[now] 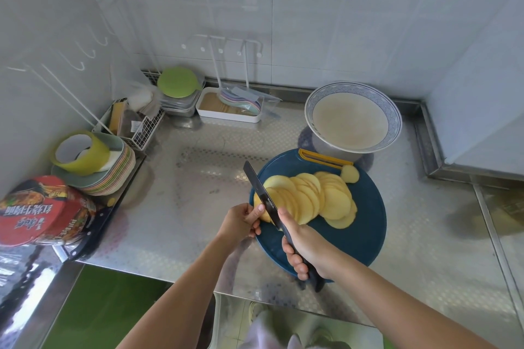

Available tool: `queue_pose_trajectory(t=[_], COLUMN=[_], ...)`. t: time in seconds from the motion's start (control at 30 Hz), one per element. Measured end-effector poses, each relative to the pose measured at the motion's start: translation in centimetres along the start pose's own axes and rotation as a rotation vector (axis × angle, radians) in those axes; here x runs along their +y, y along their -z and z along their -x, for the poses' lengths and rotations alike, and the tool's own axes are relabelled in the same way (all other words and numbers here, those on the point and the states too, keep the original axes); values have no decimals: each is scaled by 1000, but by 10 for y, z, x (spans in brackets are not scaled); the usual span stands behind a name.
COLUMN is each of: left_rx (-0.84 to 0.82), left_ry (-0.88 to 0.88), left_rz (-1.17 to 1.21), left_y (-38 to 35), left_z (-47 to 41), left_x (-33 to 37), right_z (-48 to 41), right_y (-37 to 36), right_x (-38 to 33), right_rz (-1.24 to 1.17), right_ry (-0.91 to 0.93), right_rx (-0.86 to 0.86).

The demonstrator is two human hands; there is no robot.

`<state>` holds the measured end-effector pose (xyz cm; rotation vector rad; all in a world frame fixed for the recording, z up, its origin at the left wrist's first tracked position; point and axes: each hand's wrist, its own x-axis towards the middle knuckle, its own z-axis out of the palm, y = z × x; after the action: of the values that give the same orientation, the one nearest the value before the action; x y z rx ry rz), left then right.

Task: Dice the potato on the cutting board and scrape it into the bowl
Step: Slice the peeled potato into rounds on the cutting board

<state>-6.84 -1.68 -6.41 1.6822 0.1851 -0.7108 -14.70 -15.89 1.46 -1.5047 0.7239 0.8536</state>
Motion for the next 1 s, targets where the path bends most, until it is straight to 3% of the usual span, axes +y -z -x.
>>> queue_pose_trajectory(t=[0.33, 1.0], left_rx=[-65, -25], left_ry=[-19, -18], left_rz=[-83, -124], left_y=[5, 2], left_z=[0, 3], left_x=[3, 9], right_z=[-5, -7], right_y=[-3, -5], right_x=[-2, -5], right_rz=[51, 96], right_ry=[-24, -11], right_rx=[31, 70])
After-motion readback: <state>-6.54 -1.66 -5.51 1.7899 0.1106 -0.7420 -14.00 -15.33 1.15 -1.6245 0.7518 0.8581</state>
